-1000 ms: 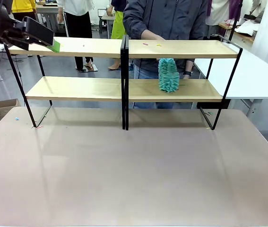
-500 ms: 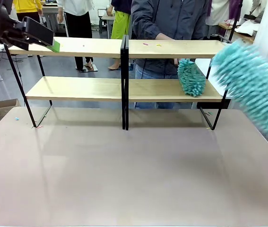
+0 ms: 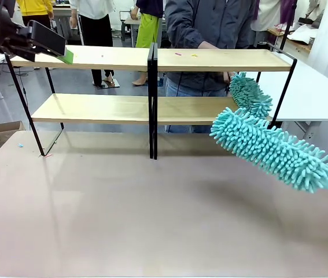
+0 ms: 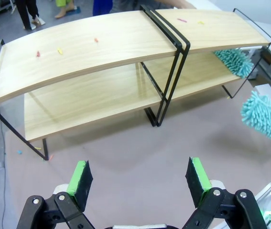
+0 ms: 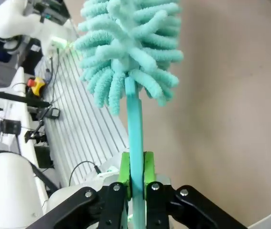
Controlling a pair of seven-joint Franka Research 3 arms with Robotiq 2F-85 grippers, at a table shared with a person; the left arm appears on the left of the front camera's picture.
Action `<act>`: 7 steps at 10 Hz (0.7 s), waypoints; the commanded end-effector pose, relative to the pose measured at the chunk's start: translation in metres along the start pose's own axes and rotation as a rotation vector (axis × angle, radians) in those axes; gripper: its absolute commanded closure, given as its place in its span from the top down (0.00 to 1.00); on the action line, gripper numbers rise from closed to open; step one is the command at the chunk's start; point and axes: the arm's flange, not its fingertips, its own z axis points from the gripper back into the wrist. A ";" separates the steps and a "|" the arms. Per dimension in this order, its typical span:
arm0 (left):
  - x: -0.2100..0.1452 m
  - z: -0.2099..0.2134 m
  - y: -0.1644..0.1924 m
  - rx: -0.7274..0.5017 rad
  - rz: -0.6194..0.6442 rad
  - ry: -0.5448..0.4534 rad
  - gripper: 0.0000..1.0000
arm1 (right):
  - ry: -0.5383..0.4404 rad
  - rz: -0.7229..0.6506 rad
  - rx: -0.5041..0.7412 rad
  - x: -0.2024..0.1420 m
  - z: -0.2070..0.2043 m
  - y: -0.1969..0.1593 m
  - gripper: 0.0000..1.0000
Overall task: Clean the shelves.
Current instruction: Clean a randomly selected level of the Shelf with the Duster.
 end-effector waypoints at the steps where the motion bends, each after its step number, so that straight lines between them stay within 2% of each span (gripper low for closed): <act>1: 0.000 0.001 0.001 -0.005 0.001 -0.011 1.00 | -0.029 0.049 0.032 -0.021 0.013 0.009 0.12; 2: 0.000 0.001 0.001 -0.005 0.001 -0.011 1.00 | -0.095 0.177 0.127 -0.037 0.027 0.021 0.12; 3: 0.000 0.001 0.001 -0.005 0.001 -0.011 1.00 | -0.050 0.355 0.316 -0.062 0.047 0.040 0.12; 4: 0.000 0.001 0.001 -0.005 0.001 -0.011 1.00 | -0.081 0.541 0.462 -0.085 0.065 0.053 0.12; 7: 0.000 0.001 0.001 -0.005 0.001 -0.011 1.00 | -0.275 1.013 0.717 -0.129 0.087 0.058 0.12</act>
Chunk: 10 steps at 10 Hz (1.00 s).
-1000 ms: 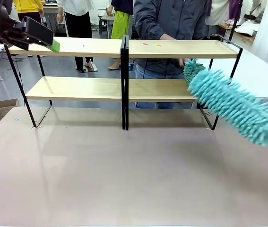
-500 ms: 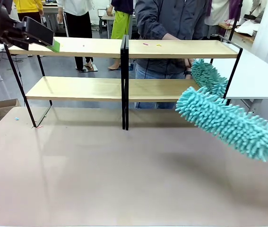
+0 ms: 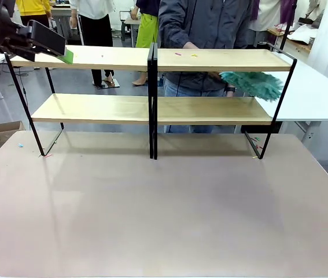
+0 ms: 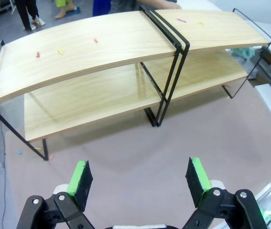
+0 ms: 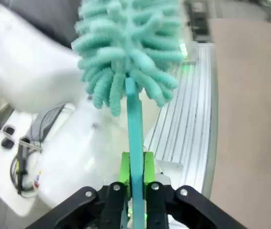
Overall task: Clean the shelves.
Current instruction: Clean a randomly selected level of the Shelf with the Duster.
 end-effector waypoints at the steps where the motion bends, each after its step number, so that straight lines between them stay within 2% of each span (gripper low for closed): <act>1: 0.000 0.000 0.001 -0.005 0.002 -0.010 1.00 | -0.156 0.312 0.307 -0.012 0.031 0.005 0.12; 2: 0.000 0.000 0.001 -0.005 0.002 -0.010 1.00 | -0.189 0.297 0.297 -0.014 0.032 0.000 0.12; 4: 0.000 0.000 0.001 -0.005 0.002 -0.010 1.00 | -0.228 0.174 0.182 -0.010 0.029 -0.010 0.12; 5: 0.000 0.000 0.001 -0.005 0.002 -0.010 1.00 | -0.148 0.267 0.191 -0.041 -0.015 -0.047 0.12; 6: 0.000 0.000 0.001 -0.005 0.002 -0.010 1.00 | -0.183 0.256 0.209 -0.048 -0.019 -0.055 0.12; 8: 0.000 0.000 0.001 -0.005 0.002 -0.010 1.00 | -0.092 -0.072 -0.069 -0.017 -0.054 -0.092 0.12; 10: 0.000 0.000 0.001 -0.005 0.002 -0.010 1.00 | 0.057 -0.409 -0.317 0.006 -0.089 -0.137 0.12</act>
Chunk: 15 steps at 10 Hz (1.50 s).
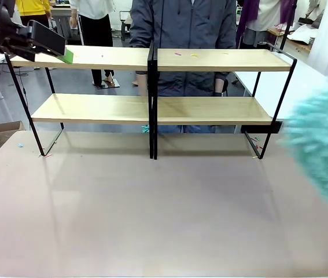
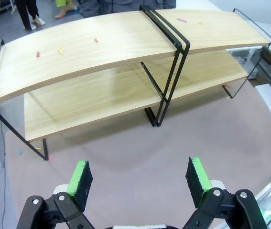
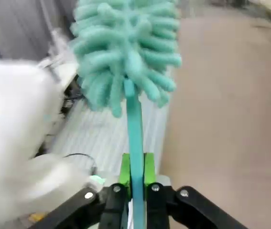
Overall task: Clean the shelves.
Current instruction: Clean a randomly selected level of the Shelf with the Duster.
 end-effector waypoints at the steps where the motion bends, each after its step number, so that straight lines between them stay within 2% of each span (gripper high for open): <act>1: 0.000 0.000 0.001 -0.005 0.001 -0.010 1.00 | 0.195 -0.369 -0.273 0.051 -0.065 -0.014 0.12; 2: 0.000 0.000 0.001 -0.005 0.001 -0.010 1.00 | 0.304 -0.433 -0.349 0.057 -0.082 -0.027 0.12; 4: 0.000 0.000 0.001 -0.005 0.001 -0.010 1.00 | 0.441 -0.507 -0.329 0.060 -0.095 -0.042 0.12; 6: 0.000 0.000 0.001 -0.005 0.001 -0.010 1.00 | 0.626 -0.671 -0.370 0.050 -0.089 -0.044 0.12; 7: 0.000 0.000 0.001 -0.005 0.001 -0.010 1.00 | 0.551 -0.665 -0.412 0.049 -0.068 -0.032 0.12; 8: 0.000 0.000 0.001 -0.005 0.001 -0.010 1.00 | 0.544 -0.573 -0.407 0.084 -0.047 -0.092 0.12; 9: 0.000 0.000 0.001 -0.005 0.001 -0.010 1.00 | 0.585 -0.641 -0.413 0.079 -0.043 -0.087 0.12; 10: 0.000 0.000 0.001 -0.005 0.001 -0.010 1.00 | 0.571 -0.692 -0.473 0.079 -0.046 -0.089 0.12; 13: 0.000 0.000 0.001 -0.005 0.001 -0.010 1.00 | 0.418 -0.814 -0.667 0.074 -0.049 -0.101 0.12; 15: 0.000 0.000 0.001 -0.005 0.001 -0.010 1.00 | 0.382 -0.909 -0.760 0.071 -0.050 -0.113 0.12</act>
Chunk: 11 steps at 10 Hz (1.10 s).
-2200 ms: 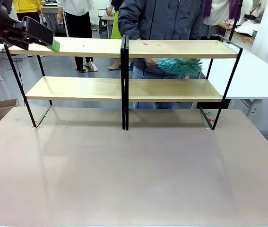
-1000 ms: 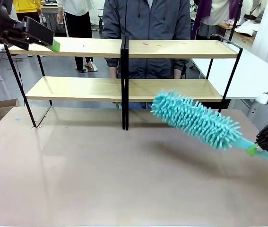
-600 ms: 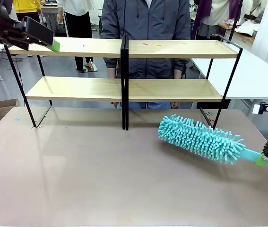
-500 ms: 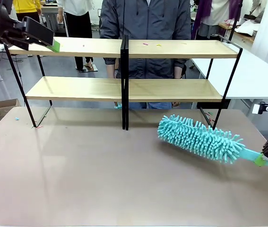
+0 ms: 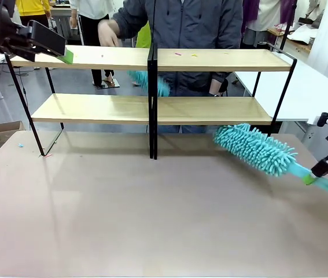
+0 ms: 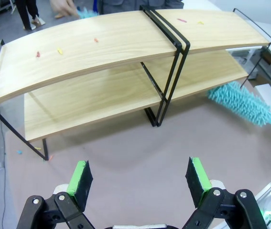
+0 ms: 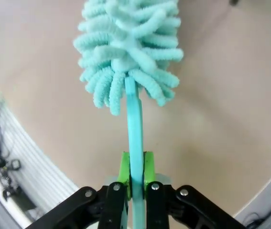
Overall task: Clean the shelves.
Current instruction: Clean a randomly selected level of the Shelf with the Duster.
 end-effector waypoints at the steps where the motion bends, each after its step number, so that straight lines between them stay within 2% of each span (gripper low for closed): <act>1: 0.000 0.000 0.001 -0.005 0.001 -0.010 1.00 | -0.031 -0.122 -0.069 -0.001 -0.025 0.013 0.12; 3: 0.000 0.000 0.001 -0.005 0.001 -0.010 1.00 | 0.024 -0.116 -0.072 0.011 -0.036 0.019 0.12; 6: 0.000 0.000 0.001 -0.005 0.001 -0.010 1.00 | 0.048 -0.248 -0.191 0.022 -0.052 0.029 0.12; 9: 0.000 0.000 0.001 -0.005 0.001 -0.010 1.00 | 0.003 -0.324 -0.178 0.020 -0.054 0.033 0.12; 11: 0.000 0.000 0.001 -0.005 0.001 -0.010 1.00 | 0.003 -0.427 -0.127 0.008 -0.051 0.032 0.12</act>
